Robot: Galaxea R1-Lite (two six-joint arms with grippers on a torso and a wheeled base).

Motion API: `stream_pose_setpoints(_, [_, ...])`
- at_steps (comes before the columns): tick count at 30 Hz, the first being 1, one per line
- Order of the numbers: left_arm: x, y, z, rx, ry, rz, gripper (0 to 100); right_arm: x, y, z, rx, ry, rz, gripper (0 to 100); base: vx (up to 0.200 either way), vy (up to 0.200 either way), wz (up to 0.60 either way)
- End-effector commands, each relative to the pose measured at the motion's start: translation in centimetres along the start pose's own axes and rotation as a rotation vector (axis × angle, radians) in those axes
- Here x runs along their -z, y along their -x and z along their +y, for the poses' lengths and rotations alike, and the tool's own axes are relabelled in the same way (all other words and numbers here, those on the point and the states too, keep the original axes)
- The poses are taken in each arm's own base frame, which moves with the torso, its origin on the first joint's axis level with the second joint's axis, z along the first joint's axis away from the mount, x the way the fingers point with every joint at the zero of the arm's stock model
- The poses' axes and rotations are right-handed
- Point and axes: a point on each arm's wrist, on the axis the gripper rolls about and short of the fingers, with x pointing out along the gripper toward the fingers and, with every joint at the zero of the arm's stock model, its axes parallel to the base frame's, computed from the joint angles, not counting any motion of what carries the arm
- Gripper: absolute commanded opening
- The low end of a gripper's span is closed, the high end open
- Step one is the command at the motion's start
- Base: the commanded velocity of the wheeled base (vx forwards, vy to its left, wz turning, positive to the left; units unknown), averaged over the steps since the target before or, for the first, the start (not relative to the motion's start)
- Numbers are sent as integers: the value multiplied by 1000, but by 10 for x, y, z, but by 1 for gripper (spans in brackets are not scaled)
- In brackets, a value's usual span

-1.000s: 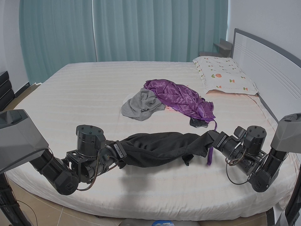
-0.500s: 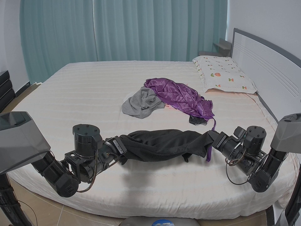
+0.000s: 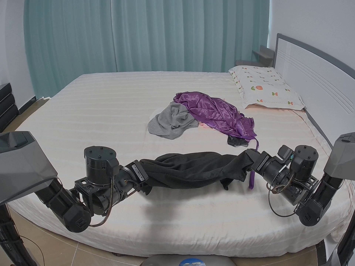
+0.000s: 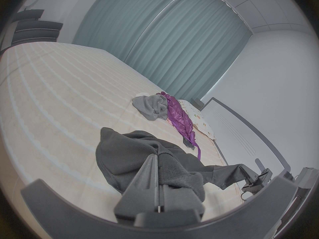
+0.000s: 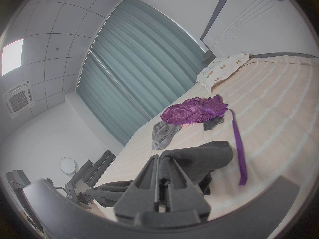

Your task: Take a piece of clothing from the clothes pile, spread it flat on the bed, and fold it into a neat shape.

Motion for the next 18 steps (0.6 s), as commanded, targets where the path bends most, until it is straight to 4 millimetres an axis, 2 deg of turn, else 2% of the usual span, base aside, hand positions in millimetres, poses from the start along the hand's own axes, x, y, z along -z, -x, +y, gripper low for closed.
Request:
stream_pose_setpoints(1, [-3, 1, -1, 2, 2, -7, 0, -4, 1, 3, -16, -2, -20, 0, 0, 200, 0])
stream_pose_setpoints(18, [-8, 4, -2, 5, 6, -26, 0, -9, -2, -1, -9, -49, -43, 0, 0, 200, 0])
